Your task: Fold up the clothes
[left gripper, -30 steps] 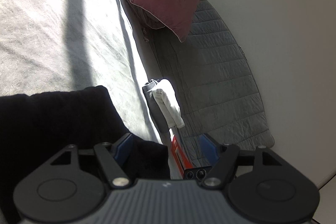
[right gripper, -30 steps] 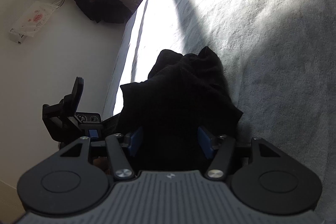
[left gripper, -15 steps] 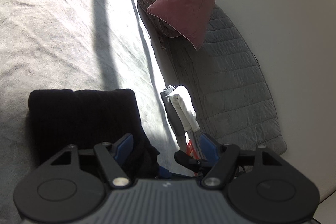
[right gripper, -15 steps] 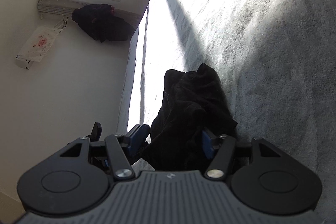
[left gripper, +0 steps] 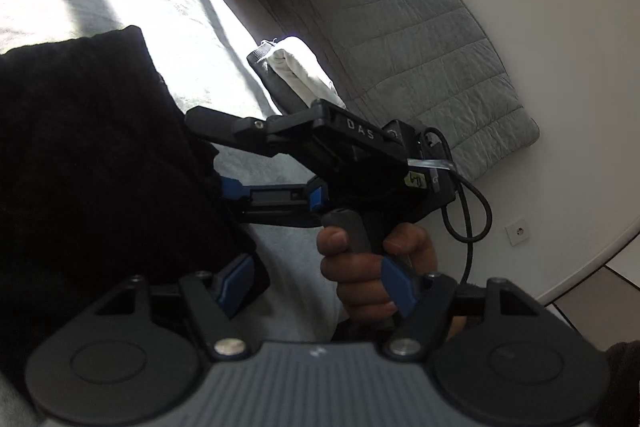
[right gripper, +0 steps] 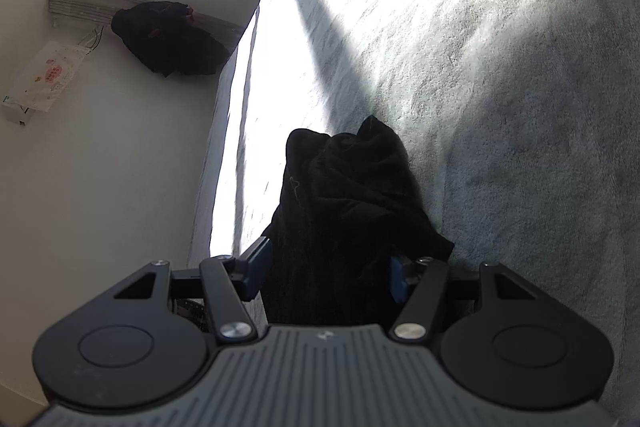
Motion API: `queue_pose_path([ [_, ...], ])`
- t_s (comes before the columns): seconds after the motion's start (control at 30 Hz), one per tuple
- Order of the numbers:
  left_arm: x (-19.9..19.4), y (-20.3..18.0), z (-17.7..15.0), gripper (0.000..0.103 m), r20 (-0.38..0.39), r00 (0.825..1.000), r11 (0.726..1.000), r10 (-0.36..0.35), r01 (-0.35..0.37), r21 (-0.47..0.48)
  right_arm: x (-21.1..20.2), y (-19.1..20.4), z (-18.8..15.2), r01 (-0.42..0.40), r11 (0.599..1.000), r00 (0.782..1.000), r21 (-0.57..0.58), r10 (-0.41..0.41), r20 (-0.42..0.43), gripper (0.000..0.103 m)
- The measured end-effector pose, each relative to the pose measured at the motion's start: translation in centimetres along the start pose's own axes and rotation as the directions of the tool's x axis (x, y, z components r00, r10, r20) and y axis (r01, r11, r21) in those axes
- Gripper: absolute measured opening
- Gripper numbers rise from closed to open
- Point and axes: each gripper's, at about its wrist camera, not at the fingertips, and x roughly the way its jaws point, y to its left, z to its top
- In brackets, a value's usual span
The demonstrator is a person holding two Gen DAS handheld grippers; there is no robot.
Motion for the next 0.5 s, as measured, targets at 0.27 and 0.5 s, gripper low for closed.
queue_pose_path([
  [0.27,-5.7,1.3,0.7,0.071,0.196,0.970,0.989,0.147,-0.139,-0.057,0.6,1.5,-0.8,0.068,0.981,0.996,-0.179,-0.078,-0.049,0.028],
  [0.5,-10.0,4.2,1.6,0.071,0.346,0.857,0.923,0.381,-0.329,-0.202,0.2,1.8,-1.1,0.035,0.989,0.997,-0.144,-0.045,-0.065,0.015],
])
